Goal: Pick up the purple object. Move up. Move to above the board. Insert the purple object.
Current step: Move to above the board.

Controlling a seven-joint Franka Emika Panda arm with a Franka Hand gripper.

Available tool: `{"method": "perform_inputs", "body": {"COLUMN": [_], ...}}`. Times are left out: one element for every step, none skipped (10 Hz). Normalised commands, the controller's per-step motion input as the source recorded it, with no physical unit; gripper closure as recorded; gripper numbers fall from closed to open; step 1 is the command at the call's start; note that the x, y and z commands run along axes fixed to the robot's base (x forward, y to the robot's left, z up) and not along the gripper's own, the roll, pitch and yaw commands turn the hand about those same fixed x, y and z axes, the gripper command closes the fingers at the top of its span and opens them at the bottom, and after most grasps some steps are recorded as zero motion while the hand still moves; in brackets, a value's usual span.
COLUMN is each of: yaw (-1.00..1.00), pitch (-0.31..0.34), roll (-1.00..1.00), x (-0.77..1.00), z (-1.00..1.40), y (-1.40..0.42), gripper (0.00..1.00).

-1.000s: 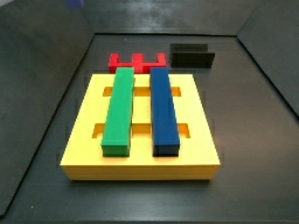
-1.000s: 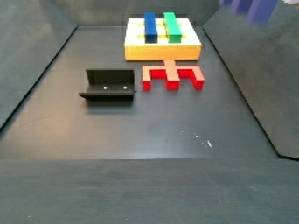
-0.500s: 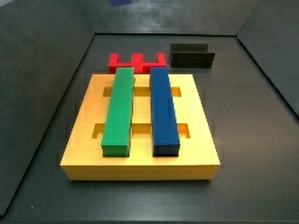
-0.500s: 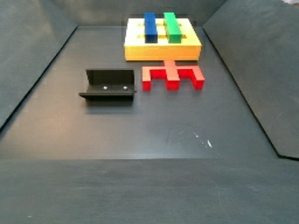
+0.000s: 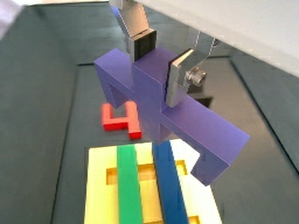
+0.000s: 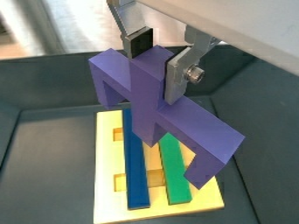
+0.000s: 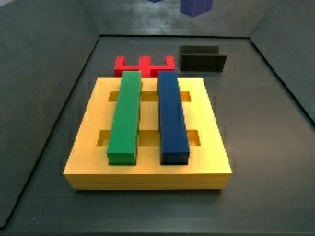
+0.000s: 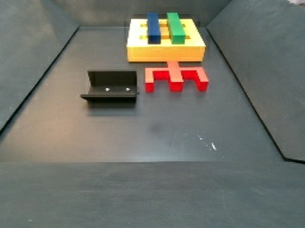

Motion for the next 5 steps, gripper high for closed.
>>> {"method": "perform_inputs", "body": {"yaw": [1.00,1.00,1.00,1.00,1.00], "pitch": [0.072,0.080,0.085,0.097,0.114], "roll": [0.02,0.02,0.02,0.02,0.03], "x": [0.04,0.05,0.05,0.05,0.05], "z": [0.03,0.02,0.02,0.02,0.02], "y": [-0.07,-0.04,-0.03,-0.03,-0.03], "gripper": [1.00,1.00,1.00,1.00,1.00]}}
